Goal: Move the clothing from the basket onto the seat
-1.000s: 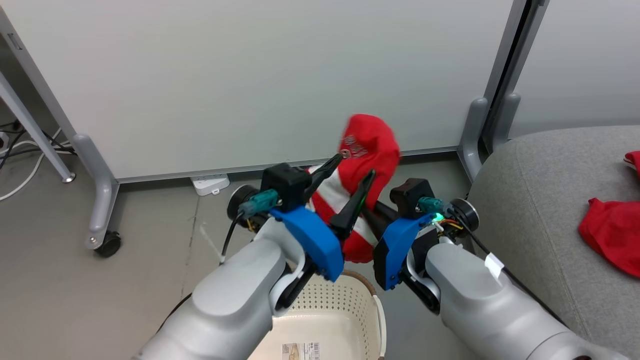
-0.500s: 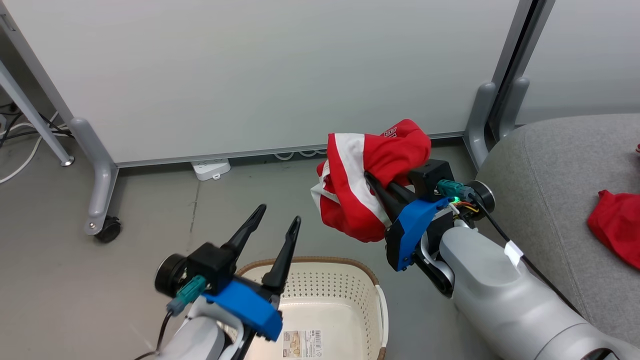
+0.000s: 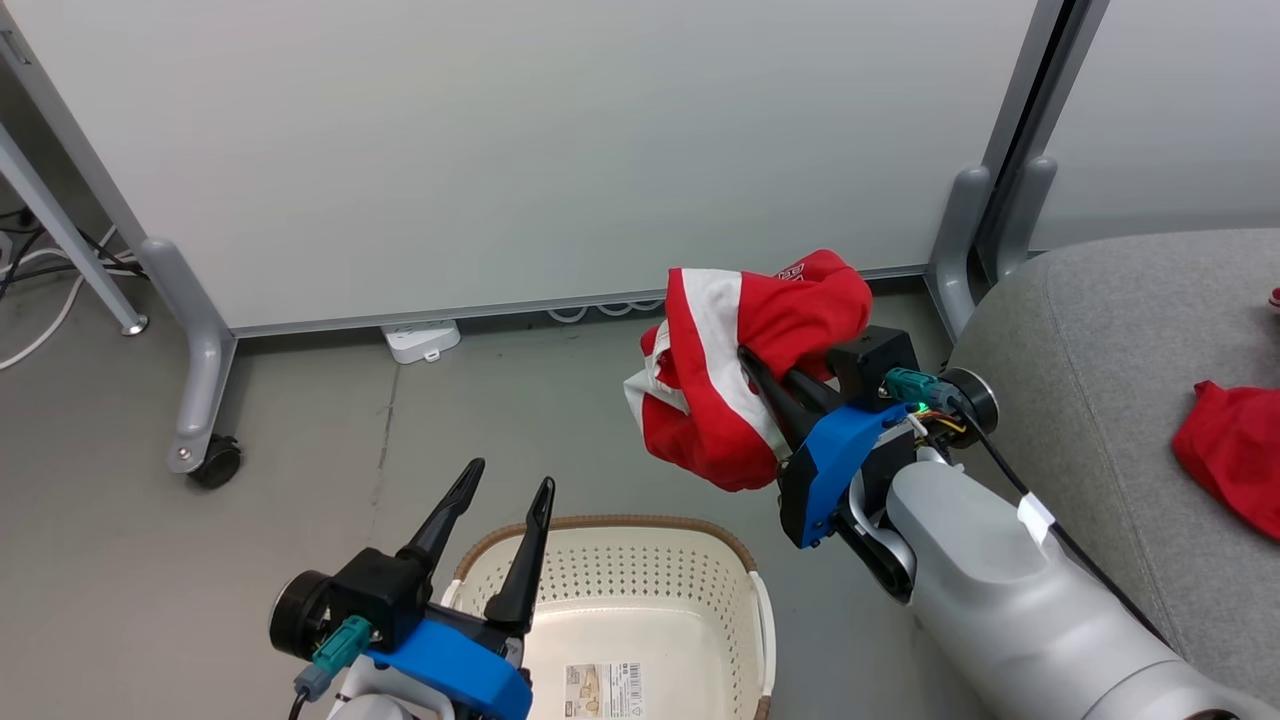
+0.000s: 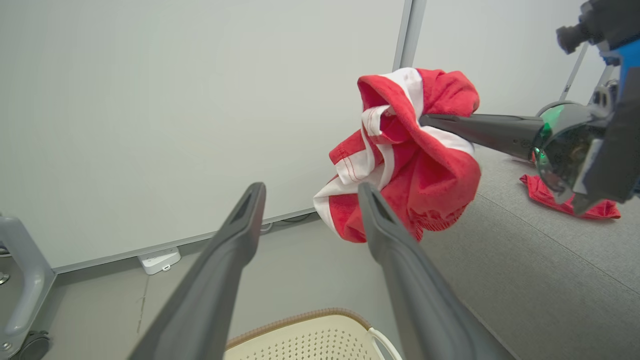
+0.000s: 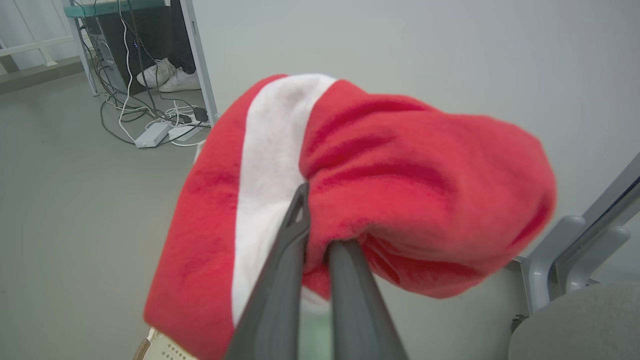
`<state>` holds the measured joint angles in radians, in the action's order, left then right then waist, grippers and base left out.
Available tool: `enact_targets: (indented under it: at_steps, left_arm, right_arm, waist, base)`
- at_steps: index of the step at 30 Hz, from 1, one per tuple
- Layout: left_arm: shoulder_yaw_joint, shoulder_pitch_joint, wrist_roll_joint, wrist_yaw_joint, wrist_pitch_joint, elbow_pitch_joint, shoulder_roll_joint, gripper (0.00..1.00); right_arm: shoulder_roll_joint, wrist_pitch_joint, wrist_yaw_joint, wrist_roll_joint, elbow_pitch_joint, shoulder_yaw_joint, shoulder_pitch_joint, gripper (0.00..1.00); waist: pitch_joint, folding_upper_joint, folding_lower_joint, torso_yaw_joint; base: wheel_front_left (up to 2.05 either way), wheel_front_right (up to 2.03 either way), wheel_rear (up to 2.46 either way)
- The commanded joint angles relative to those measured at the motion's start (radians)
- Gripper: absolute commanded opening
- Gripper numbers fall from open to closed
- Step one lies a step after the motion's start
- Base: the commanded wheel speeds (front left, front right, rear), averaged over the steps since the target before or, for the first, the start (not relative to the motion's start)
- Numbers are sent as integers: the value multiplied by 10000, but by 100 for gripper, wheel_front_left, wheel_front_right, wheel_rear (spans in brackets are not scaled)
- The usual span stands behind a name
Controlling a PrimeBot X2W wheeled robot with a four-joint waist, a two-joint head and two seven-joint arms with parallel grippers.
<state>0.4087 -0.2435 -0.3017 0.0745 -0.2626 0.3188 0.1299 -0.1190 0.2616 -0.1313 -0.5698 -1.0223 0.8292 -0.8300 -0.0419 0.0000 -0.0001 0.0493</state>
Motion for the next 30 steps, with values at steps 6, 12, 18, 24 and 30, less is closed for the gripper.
enact_targets:
  at_steps: [6,12,18,24,30]
  left_arm:
    - [-428,202,422,248,-33,22,-206,100]
    - [-609,22,734,412,-32,3,-340,100]
    - [-639,-110,917,501,-33,34,-444,100]
    - [-627,-280,1009,527,-33,97,-480,100]
    - [-603,-429,1089,557,-33,137,-451,100]
  right_arm:
    - [47,45,9,170,106,-136,175,0]
    - [79,28,11,274,136,-208,97,0]
    - [102,27,9,309,162,-299,119,0]
    - [106,27,9,390,231,-452,159,0]
    - [102,27,9,491,318,-636,249,0]
  waist:
    - [-16,0,1,-321]
    - [-147,0,1,-1118]
    - [-282,0,1,-2173]
    - [-463,0,1,-3228]
    - [-632,0,1,-4067]
  base:
    - [0,0,0]
    - [0,0,0]
    - [0,0,0]
    - [0,0,0]
    - [0,0,0]
